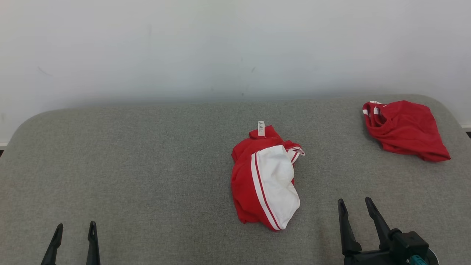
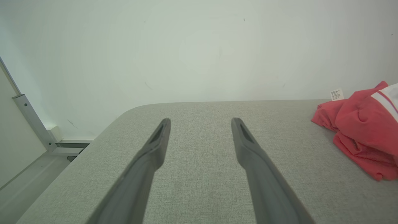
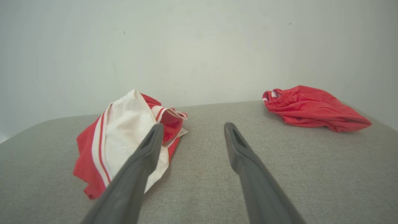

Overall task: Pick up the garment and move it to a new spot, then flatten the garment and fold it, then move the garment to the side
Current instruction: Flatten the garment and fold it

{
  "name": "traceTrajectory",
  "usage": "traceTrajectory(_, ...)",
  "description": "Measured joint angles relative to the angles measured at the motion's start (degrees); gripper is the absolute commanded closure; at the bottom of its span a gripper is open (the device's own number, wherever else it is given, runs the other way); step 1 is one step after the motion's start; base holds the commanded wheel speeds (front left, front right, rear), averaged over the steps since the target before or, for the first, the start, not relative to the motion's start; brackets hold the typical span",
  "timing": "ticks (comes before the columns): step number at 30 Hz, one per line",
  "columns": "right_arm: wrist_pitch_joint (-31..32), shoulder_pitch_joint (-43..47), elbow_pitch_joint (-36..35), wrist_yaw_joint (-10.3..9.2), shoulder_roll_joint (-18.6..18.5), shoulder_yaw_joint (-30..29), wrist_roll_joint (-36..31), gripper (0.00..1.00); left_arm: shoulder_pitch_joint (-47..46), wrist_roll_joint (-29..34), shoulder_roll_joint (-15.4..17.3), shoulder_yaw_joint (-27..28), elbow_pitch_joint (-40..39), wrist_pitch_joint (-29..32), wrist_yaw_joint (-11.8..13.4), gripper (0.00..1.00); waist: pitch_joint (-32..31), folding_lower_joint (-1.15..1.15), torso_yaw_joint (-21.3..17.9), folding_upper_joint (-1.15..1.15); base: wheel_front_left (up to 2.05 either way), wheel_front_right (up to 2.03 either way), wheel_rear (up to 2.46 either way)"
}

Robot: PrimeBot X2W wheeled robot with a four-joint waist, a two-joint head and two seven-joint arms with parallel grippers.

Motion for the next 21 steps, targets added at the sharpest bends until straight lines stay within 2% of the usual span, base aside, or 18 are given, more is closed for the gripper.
traceTrajectory(21, 0.0, 0.2, 0.4, 0.00, 0.0, 0.0, -0.3, 0.00, 0.2, -0.8, 0.8, -1.2, -1.5, 1.0, -0.1, 0.00, -0.2, 0.00, 0.1, 0.00, 0.00, 0.00, 0.00)
